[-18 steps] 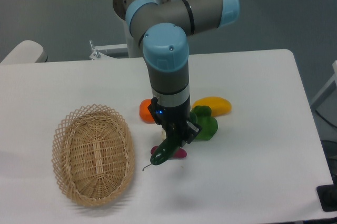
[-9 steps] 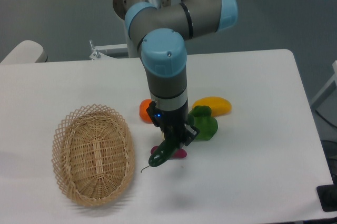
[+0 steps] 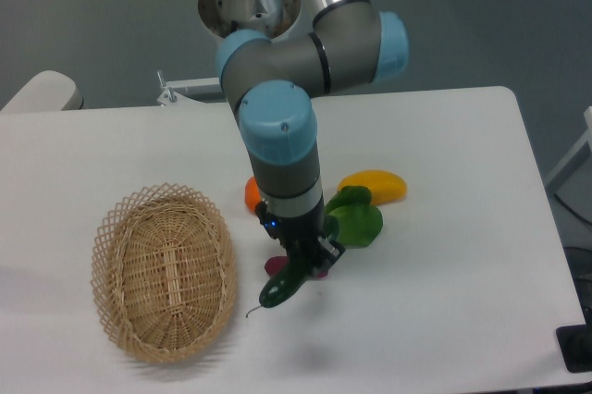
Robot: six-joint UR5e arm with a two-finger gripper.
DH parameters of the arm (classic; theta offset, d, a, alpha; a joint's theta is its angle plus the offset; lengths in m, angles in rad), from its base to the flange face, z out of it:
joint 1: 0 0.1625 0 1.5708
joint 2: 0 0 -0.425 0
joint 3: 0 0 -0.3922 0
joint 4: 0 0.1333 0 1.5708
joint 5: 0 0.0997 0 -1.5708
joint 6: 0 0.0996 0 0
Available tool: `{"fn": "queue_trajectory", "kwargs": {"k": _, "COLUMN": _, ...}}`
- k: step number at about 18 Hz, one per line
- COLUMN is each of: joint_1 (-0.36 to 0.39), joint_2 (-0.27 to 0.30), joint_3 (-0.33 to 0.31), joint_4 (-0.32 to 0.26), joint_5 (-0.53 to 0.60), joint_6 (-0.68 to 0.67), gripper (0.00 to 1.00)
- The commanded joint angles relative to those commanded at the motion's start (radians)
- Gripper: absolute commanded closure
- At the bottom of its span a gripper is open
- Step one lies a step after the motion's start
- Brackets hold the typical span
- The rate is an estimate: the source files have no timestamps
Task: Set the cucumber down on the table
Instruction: 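Carry the held cucumber away from the pepper and lower it toward the table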
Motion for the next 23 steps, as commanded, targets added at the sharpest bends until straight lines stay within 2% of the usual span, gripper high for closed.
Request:
{"fn": "queue_trajectory", "kwargs": {"k": 7, "joint_1": -0.002, "joint_2": -0.061, "joint_3": 0.011, "joint_4": 0.089, "joint_5": 0.005, "joint_6": 0.234, "gripper": 0.72}}
{"fn": "queue_trajectory", "kwargs": {"k": 10, "joint_1": 0.002, "joint_2": -0.107, "joint_3": 0.009, "joint_4": 0.153, "joint_5": 0.005, "joint_6": 0.293, "gripper": 0.72}}
{"fn": "queue_trajectory", "kwargs": {"k": 12, "joint_1": 0.002, "joint_2": -0.132, "joint_3": 0.02, "joint_4": 0.164, "joint_5": 0.005, "joint_6": 0.313, "gripper": 0.72}}
{"fn": "queue_trajectory", "kwargs": {"k": 18, "joint_1": 0.018, "joint_2": -0.169, "joint_3": 0.014, "joint_4": 0.173, "joint_5": 0.009, "joint_6": 0.307, "gripper": 0.72}}
{"fn": "queue_trajectory", "kwargs": {"k": 21, "joint_1": 0.023, "joint_2": -0.189, "joint_3": 0.018, "joint_4": 0.181, "joint_5": 0.008, "joint_6": 0.207, "gripper": 0.72}}
{"fn": "queue_trajectory", "kwargs": {"k": 23, "joint_1": 0.023, "joint_2": -0.201, "joint_3": 0.018, "joint_4": 0.183, "joint_5": 0.008, "joint_6": 0.201, "gripper": 0.72}}
